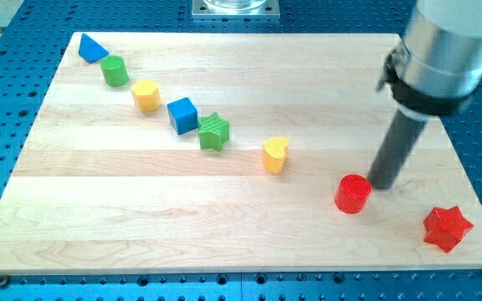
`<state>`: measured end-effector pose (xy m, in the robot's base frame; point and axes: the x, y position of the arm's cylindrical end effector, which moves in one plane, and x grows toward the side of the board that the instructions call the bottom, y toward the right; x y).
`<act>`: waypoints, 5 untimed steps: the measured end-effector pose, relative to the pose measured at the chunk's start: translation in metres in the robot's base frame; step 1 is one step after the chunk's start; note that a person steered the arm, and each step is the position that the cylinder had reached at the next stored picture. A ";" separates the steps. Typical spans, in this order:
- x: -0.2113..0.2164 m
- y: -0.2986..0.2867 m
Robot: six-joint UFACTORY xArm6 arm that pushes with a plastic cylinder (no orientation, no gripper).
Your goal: Keep the red circle to the left of the green circle
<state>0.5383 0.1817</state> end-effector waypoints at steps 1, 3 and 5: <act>0.027 -0.059; 0.006 -0.036; -0.028 -0.082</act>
<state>0.5098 0.0999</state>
